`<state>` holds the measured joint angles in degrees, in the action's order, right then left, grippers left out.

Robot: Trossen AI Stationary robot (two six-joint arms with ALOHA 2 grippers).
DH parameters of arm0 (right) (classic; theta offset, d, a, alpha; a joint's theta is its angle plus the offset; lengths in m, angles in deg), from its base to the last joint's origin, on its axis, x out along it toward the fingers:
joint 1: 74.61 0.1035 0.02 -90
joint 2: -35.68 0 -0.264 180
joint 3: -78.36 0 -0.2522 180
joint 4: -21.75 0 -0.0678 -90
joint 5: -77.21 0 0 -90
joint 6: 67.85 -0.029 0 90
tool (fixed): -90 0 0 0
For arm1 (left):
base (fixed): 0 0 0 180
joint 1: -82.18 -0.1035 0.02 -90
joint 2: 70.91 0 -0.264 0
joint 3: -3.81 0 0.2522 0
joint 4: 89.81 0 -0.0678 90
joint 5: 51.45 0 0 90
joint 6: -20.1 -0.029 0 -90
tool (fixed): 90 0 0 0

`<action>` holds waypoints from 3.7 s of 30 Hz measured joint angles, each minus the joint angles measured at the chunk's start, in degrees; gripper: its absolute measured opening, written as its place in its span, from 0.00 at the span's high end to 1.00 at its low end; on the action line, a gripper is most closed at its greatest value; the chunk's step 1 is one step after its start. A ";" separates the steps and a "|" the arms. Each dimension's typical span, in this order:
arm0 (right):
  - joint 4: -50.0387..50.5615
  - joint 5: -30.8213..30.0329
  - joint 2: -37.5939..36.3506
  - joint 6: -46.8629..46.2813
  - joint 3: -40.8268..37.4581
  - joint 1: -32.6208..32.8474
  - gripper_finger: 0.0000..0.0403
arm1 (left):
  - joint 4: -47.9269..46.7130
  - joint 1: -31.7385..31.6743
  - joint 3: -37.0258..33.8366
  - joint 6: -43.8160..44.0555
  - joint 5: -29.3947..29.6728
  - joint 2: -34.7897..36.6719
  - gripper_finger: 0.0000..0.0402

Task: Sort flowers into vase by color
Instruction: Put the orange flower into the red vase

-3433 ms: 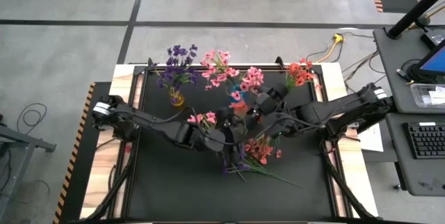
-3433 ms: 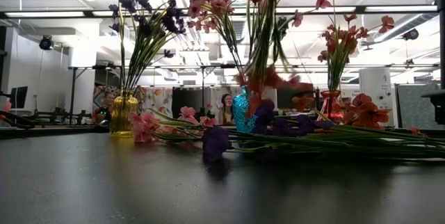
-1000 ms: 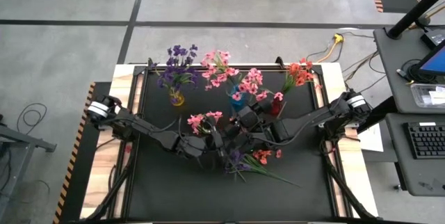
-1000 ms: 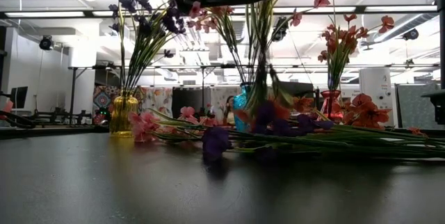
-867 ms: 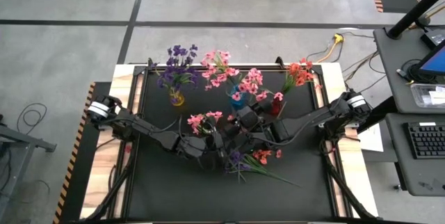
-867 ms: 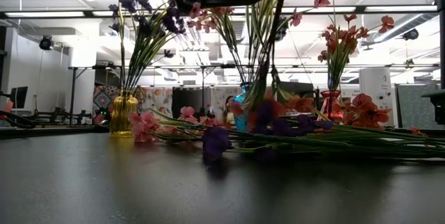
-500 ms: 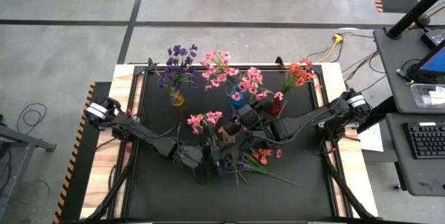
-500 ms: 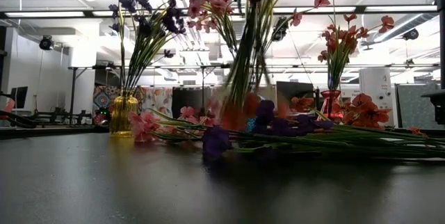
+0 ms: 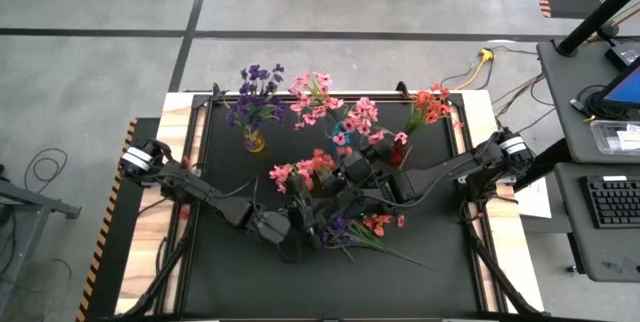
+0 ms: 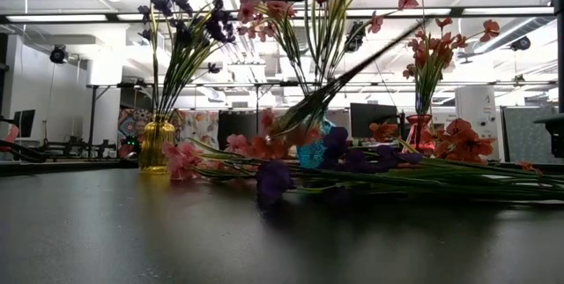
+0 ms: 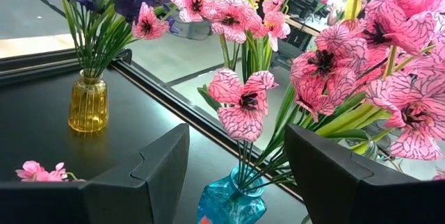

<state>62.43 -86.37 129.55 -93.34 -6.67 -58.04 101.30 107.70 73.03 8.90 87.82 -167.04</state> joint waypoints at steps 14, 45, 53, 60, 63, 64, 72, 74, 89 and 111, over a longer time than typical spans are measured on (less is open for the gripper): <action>-1.91 1.04 0.00 -1.00 0.00 0.02 0.43 | -4.08 3.93 0.04 -5.52 4.26 1.48 0.66; -28.96 -6.99 -0.09 -0.48 0.04 1.06 0.43 | 38.18 1.18 -7.04 -6.35 1.64 1.37 0.60; -28.95 -6.99 -0.09 -0.01 0.04 1.05 0.43 | 47.01 -2.13 -10.27 -6.04 -6.77 1.36 0.60; -28.98 -6.99 -0.09 0.08 0.04 1.03 0.43 | 46.01 -4.45 -8.69 -6.16 -11.13 1.35 0.60; -28.99 -6.96 -0.09 0.52 0.04 1.03 0.43 | 45.25 -5.17 -7.94 -6.26 -11.58 1.35 0.60; -29.03 -6.91 -0.09 0.59 0.04 1.05 0.43 | 44.98 -5.46 -7.63 -6.24 -12.33 1.32 0.60; -28.95 -5.64 -0.11 2.34 0.04 1.05 0.43 | 45.39 -6.09 -6.58 -7.17 -13.09 -0.09 0.69; -29.01 -5.56 -0.11 2.40 0.04 1.07 0.43 | 45.62 -6.14 -6.47 -7.40 -13.12 -0.14 0.74; -29.06 -5.10 -0.09 2.85 0.04 1.21 0.43 | 45.57 -6.18 -6.47 -8.14 -12.28 -0.16 1.00; -28.48 -5.45 0.04 3.81 0.00 1.42 0.43 | 39.03 -5.16 -6.75 -12.10 -5.66 -0.06 1.00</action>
<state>33.95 -91.82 129.59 -89.54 -6.67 -56.62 140.33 102.53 66.28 -3.20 82.16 -167.10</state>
